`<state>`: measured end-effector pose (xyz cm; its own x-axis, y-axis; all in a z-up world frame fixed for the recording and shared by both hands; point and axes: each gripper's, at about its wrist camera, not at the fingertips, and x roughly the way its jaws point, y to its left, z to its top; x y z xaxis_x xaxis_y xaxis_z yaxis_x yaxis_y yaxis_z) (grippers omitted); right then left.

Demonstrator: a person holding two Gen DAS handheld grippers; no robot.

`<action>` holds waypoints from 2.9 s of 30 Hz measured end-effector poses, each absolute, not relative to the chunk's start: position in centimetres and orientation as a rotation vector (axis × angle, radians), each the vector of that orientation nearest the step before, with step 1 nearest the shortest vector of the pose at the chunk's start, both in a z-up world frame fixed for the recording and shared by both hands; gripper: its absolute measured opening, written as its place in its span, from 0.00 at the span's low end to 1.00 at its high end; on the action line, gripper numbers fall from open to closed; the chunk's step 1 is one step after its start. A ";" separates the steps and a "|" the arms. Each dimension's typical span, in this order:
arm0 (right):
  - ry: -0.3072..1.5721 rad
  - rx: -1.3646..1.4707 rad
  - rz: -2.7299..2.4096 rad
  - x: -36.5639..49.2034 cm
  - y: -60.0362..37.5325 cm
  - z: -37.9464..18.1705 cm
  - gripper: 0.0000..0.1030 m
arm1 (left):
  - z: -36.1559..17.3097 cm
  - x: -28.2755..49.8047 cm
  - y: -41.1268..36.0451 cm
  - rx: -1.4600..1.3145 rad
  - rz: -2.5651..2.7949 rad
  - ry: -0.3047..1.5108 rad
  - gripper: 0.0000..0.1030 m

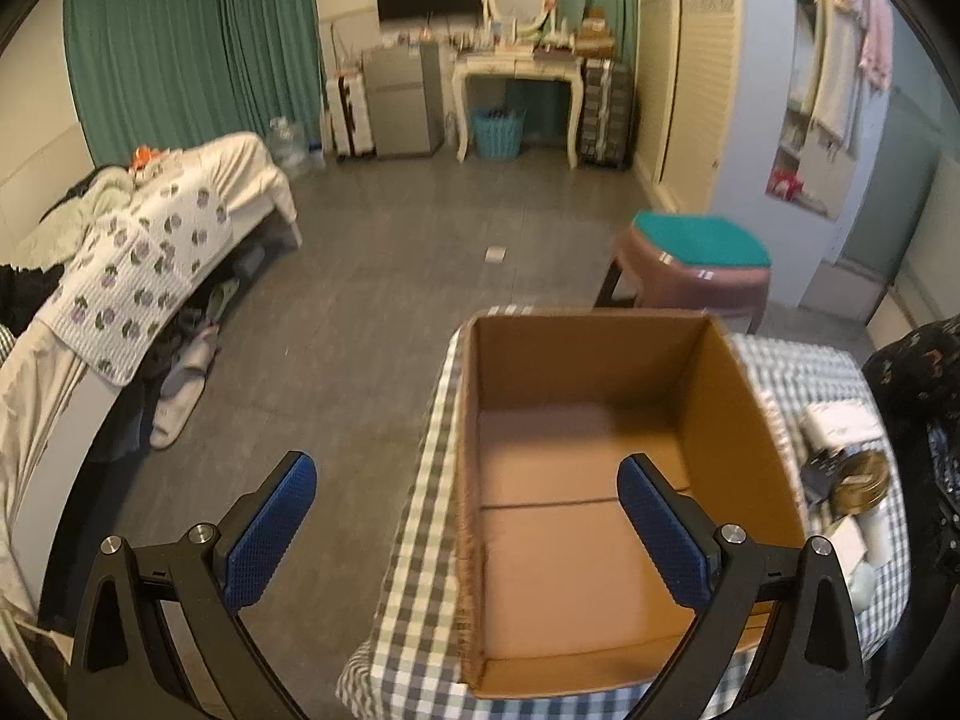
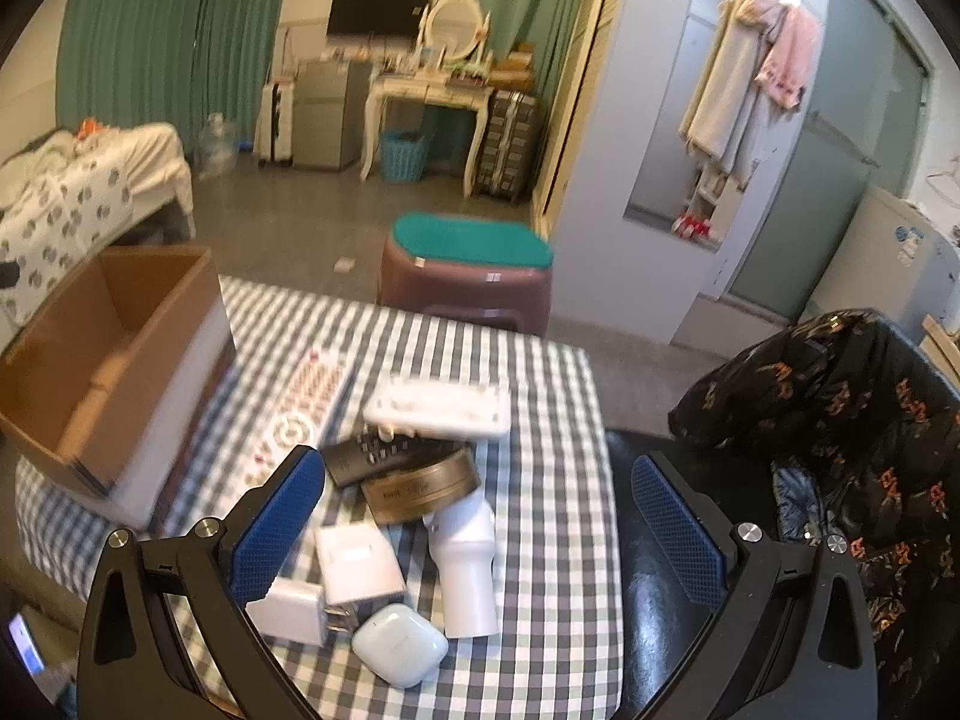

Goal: Organize rigid objects
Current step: 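Grip the cardboard box wall with the left gripper while the right gripper approaches the white bottle, then close the right gripper on the white cylindrical bottle and lift it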

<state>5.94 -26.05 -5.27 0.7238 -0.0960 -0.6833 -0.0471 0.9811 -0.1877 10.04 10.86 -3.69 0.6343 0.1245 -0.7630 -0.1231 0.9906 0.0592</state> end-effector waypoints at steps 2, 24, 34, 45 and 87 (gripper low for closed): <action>0.794 -0.200 -0.022 6.4 -26.2 -6.4 1.00 | -4.2 10.4 11.1 0.002 0.149 0.904 0.88; 0.968 -0.119 0.005 9.9 -30.0 -12.5 1.00 | -9.8 13.7 11.0 0.029 0.097 1.149 0.12; 1.022 -0.110 0.036 9.7 -30.2 -13.7 0.97 | -9.8 14.4 10.8 0.030 0.106 1.163 0.12; 1.102 -0.018 0.097 10.8 -30.1 -16.5 0.60 | -9.9 14.4 10.7 0.028 0.101 1.169 0.12; 0.781 -0.139 0.283 8.9 -18.1 -2.4 0.42 | -9.3 14.4 12.1 0.022 -0.014 1.176 0.12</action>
<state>8.91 -18.11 -2.40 0.6751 0.1994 -0.7102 -0.3017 0.9532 -0.0192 14.41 12.13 -9.26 0.3845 0.0003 -0.9231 0.0228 0.9997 0.0098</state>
